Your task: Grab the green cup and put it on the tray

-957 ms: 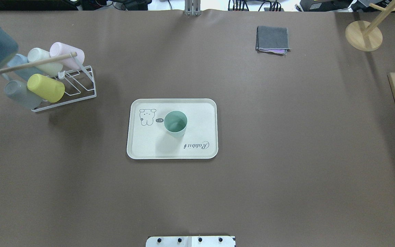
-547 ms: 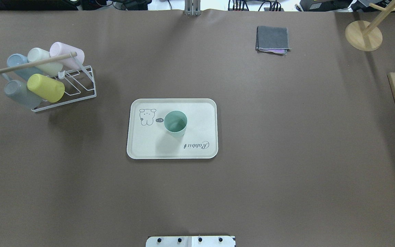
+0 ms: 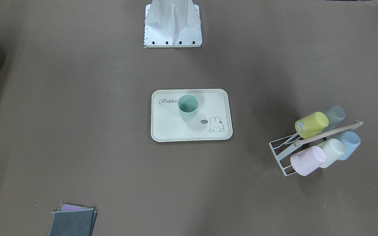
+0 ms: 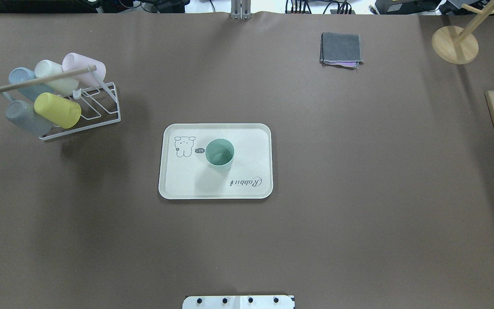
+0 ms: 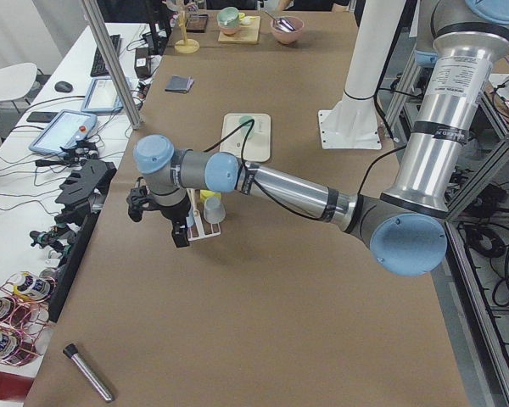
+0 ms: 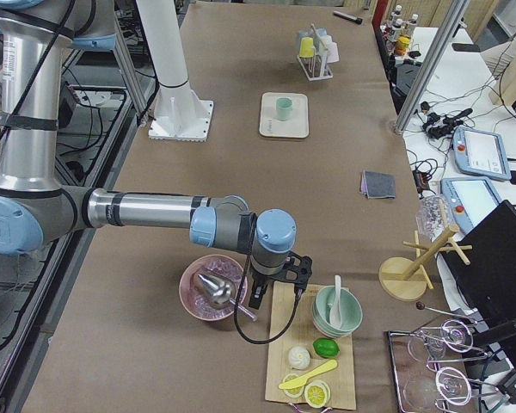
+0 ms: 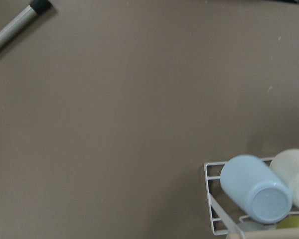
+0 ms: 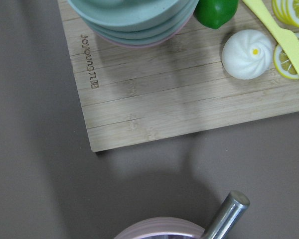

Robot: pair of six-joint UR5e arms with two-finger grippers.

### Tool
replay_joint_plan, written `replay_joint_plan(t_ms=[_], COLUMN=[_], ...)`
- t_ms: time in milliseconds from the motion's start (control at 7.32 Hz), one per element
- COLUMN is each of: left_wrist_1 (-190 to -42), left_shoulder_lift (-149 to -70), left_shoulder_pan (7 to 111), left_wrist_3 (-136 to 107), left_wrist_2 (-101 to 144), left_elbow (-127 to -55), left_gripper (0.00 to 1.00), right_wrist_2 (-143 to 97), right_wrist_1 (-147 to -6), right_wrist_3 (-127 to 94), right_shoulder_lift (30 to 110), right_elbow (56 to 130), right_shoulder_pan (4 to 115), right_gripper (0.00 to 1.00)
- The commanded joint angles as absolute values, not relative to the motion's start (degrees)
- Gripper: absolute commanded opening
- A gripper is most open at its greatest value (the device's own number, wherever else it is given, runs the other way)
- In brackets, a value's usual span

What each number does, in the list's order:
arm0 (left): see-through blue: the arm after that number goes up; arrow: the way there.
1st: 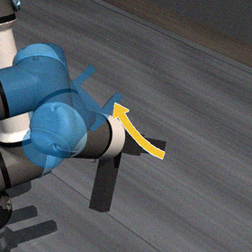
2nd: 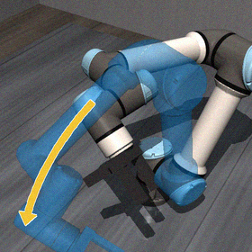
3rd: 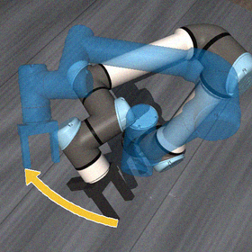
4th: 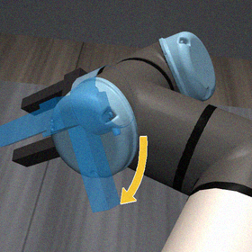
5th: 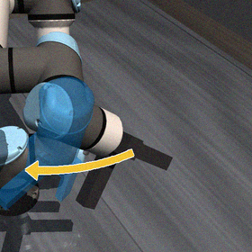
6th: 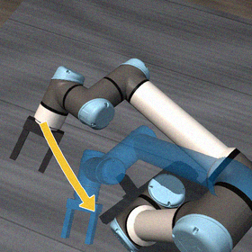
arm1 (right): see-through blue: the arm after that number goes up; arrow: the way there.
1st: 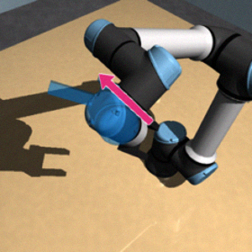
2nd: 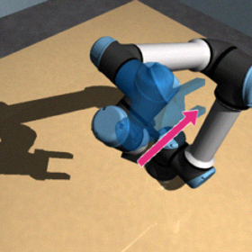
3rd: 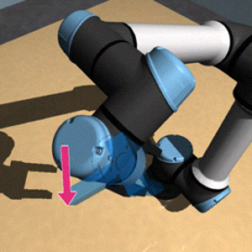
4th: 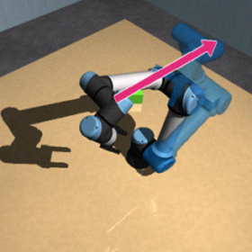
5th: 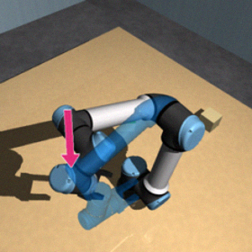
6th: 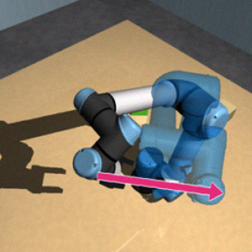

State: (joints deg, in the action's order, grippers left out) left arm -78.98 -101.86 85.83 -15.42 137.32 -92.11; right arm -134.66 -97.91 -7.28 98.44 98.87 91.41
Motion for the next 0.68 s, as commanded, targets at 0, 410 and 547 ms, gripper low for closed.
replay_joint_plan(t_ms=[0,410,547], left_wrist_1=[-85.04,-94.28,-94.39], left_shoulder_lift=[-96.0,-94.13,-93.61], left_shoulder_pan=[85.96,86.75,86.84], left_wrist_3=[-12.49,-9.85,-10.1], left_wrist_2=[139.82,141.06,140.98], left_elbow=[-90.09,-85.18,-85.43], left_gripper=[0.99,0.99,0.99], right_wrist_2=[-134.65,-135.26,-135.26], right_wrist_1=[-97.91,-97.91,-97.82], right_wrist_3=[-7.29,-7.21,-7.21], right_shoulder_lift=[98.44,98.35,98.26], right_elbow=[98.88,98.79,98.79], right_shoulder_pan=[91.41,91.41,91.41], right_gripper=[1.0,1.0,1.0])
